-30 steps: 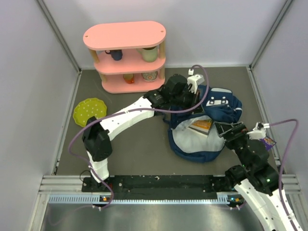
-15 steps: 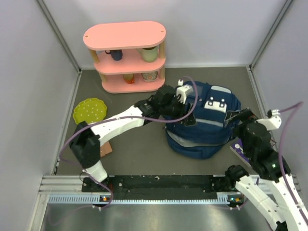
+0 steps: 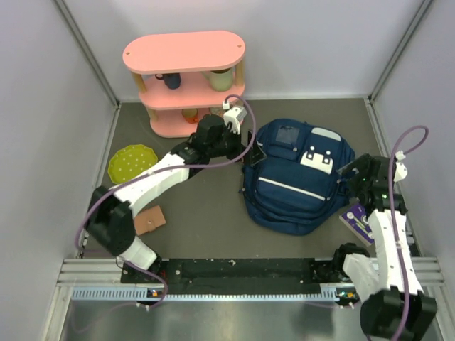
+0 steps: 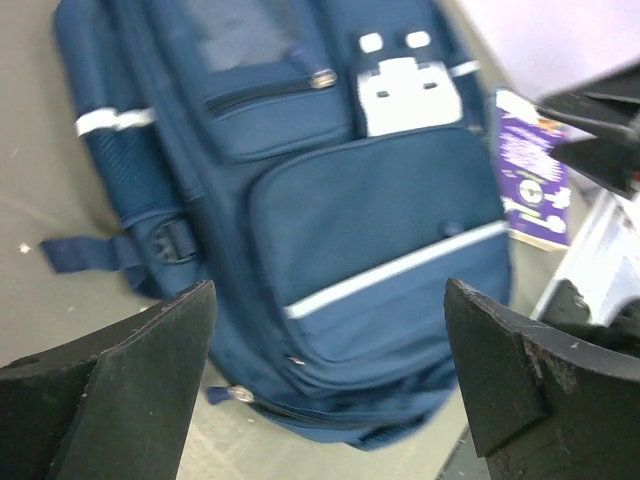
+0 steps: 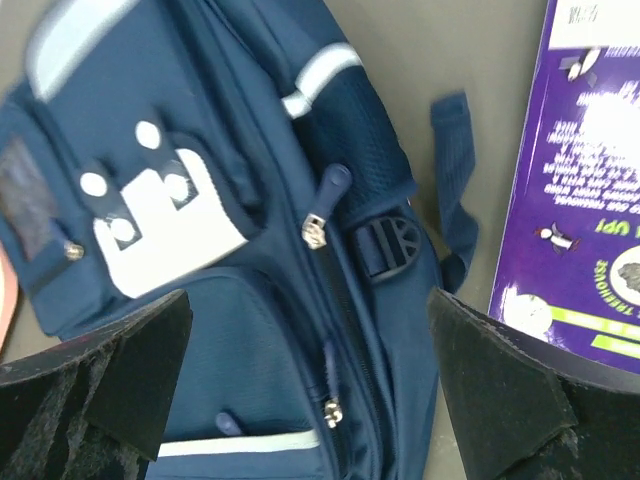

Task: Pack the student bag
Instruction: Move the student bag to the center of the board.

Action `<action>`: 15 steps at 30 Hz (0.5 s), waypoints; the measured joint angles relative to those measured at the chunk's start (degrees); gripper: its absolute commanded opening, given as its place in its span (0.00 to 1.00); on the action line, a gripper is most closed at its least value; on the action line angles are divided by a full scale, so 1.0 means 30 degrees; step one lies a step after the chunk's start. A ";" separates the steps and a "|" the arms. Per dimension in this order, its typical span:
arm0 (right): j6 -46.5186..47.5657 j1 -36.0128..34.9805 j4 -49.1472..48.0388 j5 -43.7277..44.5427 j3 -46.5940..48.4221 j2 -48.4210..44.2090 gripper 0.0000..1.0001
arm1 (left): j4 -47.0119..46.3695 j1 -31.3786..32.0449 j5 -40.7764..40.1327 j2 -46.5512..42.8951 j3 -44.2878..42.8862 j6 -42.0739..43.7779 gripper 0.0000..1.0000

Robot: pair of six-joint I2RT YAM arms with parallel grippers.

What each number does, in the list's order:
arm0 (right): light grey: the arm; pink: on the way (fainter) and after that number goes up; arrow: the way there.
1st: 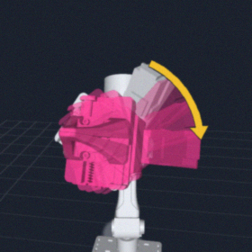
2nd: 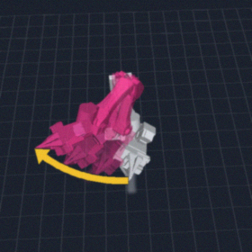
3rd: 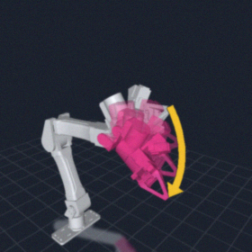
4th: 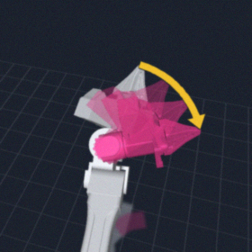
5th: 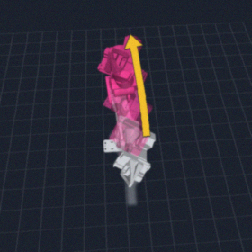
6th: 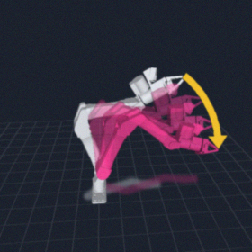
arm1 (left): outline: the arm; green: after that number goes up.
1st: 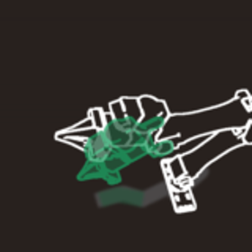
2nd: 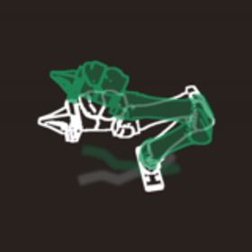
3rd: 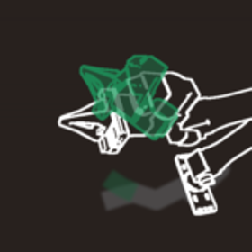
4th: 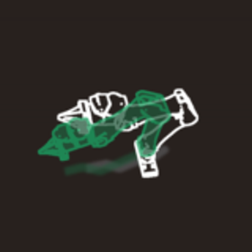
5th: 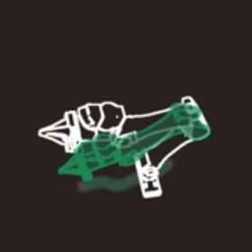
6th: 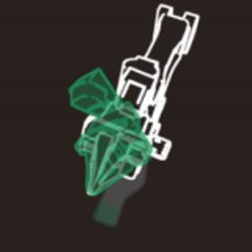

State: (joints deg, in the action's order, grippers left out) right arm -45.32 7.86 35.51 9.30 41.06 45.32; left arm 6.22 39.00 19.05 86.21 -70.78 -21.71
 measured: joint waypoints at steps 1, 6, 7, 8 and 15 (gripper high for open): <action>0.0029 0.0670 -0.0364 -0.0874 -0.0444 0.0452 0.99 | -0.0146 -0.0539 0.0138 0.0896 0.0015 -0.0182 0.99; 0.0328 0.2710 -0.1515 -0.4452 -0.2055 0.2812 0.99 | -0.0124 -0.1909 0.0758 0.4809 0.0007 -0.0561 0.99; 0.0459 0.2732 -0.1727 -0.4852 -0.2062 0.3147 0.99 | -0.0117 -0.1989 0.0874 0.5406 0.0007 -0.0619 0.99; 0.0597 0.2725 -0.2091 -0.5253 -0.2062 0.3424 0.99 | -0.0087 -0.2018 0.0925 0.5901 0.0007 -0.0699 0.99; 0.1843 0.2732 -0.4313 -0.7468 -0.2033 0.6003 0.99 | -0.1042 -0.1989 0.2259 0.7985 -0.0066 -0.1479 0.78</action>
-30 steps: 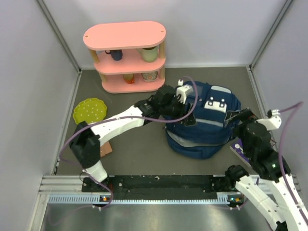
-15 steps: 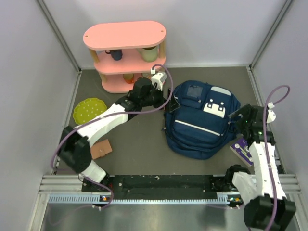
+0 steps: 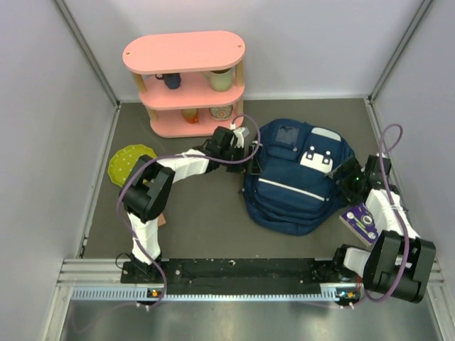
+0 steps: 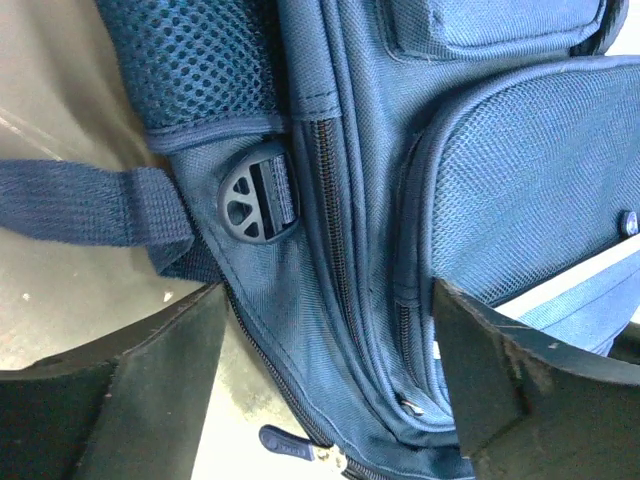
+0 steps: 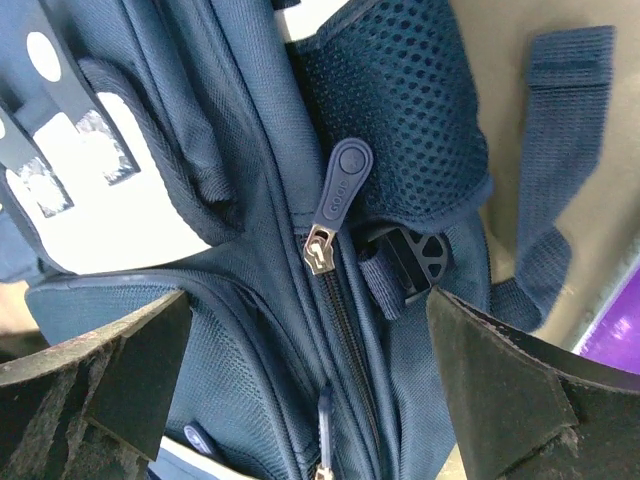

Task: Pack the student bag
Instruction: Move the student bag to the center of the board.

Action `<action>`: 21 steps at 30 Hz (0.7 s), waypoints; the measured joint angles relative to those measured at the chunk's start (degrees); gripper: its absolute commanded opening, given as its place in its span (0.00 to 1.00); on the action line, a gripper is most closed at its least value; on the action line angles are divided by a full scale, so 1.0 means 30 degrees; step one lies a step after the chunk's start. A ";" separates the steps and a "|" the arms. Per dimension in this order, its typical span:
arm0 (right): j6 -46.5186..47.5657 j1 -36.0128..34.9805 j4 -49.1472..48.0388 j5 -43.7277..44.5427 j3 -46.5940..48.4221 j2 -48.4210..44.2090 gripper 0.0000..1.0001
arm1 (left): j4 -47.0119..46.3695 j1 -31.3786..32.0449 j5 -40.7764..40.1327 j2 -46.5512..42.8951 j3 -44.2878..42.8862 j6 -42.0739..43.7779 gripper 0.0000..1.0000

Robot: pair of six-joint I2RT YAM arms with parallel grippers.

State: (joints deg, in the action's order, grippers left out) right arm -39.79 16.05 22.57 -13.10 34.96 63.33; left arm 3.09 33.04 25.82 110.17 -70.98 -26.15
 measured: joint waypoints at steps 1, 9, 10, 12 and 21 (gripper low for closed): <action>0.0255 0.0022 -0.0204 -0.0423 -0.0007 0.0510 0.98 | -0.0277 0.0000 0.0240 0.0197 0.0000 -0.0124 0.70; 0.1807 -0.0554 -0.1763 -0.3512 0.0080 0.3002 0.88 | -0.4787 0.0095 0.1559 0.0219 0.2339 -0.1858 0.00; 0.1996 -0.0889 -0.1836 -0.3519 0.0233 0.3198 0.87 | -0.5289 0.0117 0.1428 -0.0095 0.2907 -0.1982 0.00; 0.2368 -0.1734 -0.1953 -0.3432 0.0685 0.3687 0.87 | -0.5625 0.0299 0.0838 -0.1093 0.4153 -0.2200 0.00; 0.3147 -0.4714 -0.2725 -0.2659 0.2565 0.5639 0.87 | -0.3854 0.2667 -0.3184 -0.7096 0.9632 -0.3388 0.00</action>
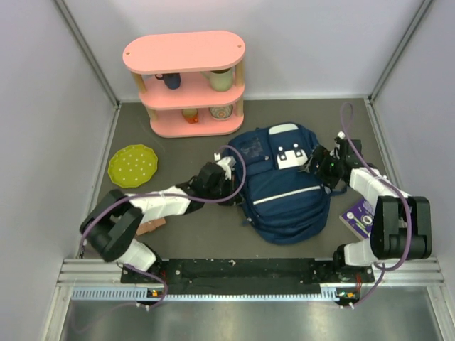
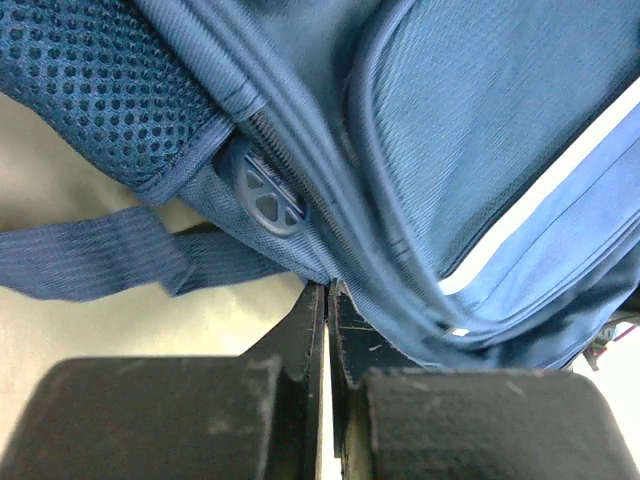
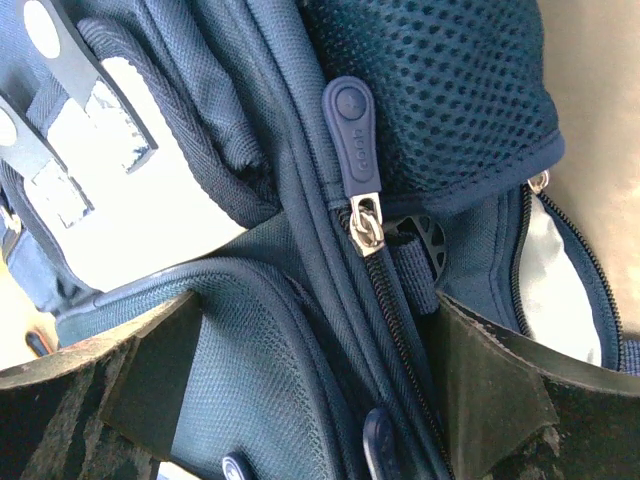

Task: Pack the student bag
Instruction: Move the student bag to the center of the board.

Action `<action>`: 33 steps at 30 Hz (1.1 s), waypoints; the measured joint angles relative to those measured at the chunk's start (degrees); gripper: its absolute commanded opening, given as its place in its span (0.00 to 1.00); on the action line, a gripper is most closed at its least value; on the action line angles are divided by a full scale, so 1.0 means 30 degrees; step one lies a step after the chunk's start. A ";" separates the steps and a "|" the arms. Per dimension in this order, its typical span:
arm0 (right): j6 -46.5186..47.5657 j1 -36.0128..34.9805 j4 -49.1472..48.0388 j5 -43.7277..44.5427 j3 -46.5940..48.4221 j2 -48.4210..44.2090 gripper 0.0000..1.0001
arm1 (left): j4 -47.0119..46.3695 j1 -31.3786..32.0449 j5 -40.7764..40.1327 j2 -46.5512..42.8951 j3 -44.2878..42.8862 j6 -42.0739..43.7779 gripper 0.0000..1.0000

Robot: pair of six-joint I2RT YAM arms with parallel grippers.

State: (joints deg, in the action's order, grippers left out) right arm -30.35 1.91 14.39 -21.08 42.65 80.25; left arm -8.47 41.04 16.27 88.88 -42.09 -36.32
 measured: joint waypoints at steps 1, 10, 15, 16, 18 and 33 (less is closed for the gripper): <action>0.0066 -0.0255 -0.0029 0.0000 0.0299 0.0328 0.87 | 0.0240 0.0321 -0.0459 -0.0736 0.0648 -0.0313 0.00; -0.1472 -0.5246 -0.2149 -0.0015 0.2499 0.3592 0.88 | 0.5880 -0.0379 -0.5013 -0.5326 0.2018 -0.1027 0.00; -0.2259 -0.6601 -0.2521 -0.0095 0.3228 0.4379 0.95 | 0.8626 -0.2586 -0.6215 -0.5333 0.0605 0.0204 0.19; -0.2244 -0.6623 -0.2390 -0.0058 0.3271 0.4350 0.97 | 0.8896 -0.2725 -0.6302 -0.5370 0.0423 0.0393 0.25; -0.2237 -0.6543 -0.1960 0.0313 0.3293 0.4000 0.99 | 0.9289 -0.2769 -0.6309 -0.5683 0.0306 0.0721 0.54; -0.3220 -0.0838 0.3665 0.9435 0.2761 -0.5588 0.99 | 1.1125 -0.2754 -0.6688 -1.2633 0.0998 0.1727 0.99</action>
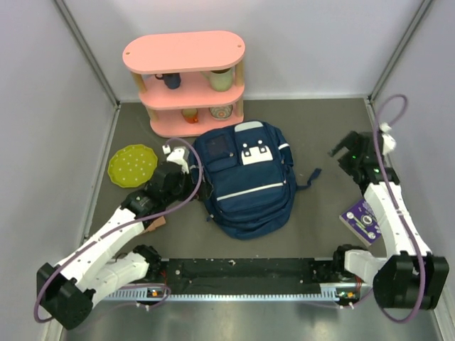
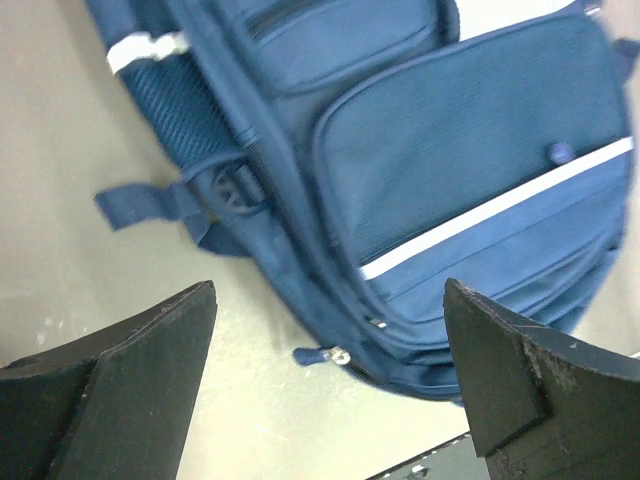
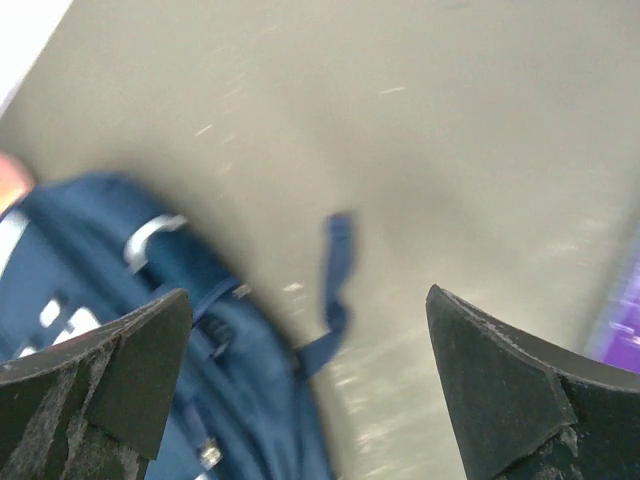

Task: Pack the student bag
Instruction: Move the student bag to the center of the board, then pick up the book from the center of the board.

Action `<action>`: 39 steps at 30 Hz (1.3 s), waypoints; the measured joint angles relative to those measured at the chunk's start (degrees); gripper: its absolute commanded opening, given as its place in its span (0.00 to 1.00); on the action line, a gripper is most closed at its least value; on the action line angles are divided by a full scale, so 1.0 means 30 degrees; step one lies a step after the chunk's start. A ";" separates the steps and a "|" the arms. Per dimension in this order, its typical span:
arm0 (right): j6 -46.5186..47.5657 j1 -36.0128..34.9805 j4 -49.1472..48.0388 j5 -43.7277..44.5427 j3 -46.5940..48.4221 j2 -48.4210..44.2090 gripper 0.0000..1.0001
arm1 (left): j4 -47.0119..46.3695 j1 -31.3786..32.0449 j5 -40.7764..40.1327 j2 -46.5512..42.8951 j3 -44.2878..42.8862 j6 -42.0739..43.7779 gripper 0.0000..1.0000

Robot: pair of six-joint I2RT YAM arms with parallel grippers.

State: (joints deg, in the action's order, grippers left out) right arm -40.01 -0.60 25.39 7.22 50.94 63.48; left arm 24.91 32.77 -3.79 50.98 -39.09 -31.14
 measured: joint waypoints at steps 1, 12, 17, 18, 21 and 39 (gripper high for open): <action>-0.0321 0.0678 0.0488 0.0670 -0.0321 -0.0546 0.99 | 0.0000 0.0000 0.0168 0.0102 -0.0415 0.0248 0.99; -0.1887 0.6288 0.5013 0.6703 -0.2652 -0.3366 0.99 | -0.2004 0.0109 0.3512 0.3038 -0.3293 0.1865 0.98; -0.1523 1.0411 0.5034 0.6448 -0.4138 -0.3053 0.99 | -0.2244 0.0109 0.4517 0.3701 -0.3300 0.2011 0.99; -0.1362 1.1089 0.5027 0.6353 -0.4422 -0.3053 0.99 | -0.2368 0.0109 0.4714 0.3767 -0.3300 0.2011 0.98; -0.0831 1.2524 0.4677 0.6113 -0.5275 -0.3089 0.99 | -0.2623 0.0109 0.5122 0.3810 -0.3300 0.2011 0.99; 0.1712 1.4280 -0.1202 -0.0918 -0.8888 -0.1909 0.65 | -0.4816 0.0670 0.7898 0.7264 -0.5224 0.1851 0.98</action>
State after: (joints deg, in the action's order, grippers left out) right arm -34.87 42.24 21.78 4.47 24.27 57.76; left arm 10.46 34.79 19.90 72.77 -54.76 -25.58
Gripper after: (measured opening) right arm 0.750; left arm 0.985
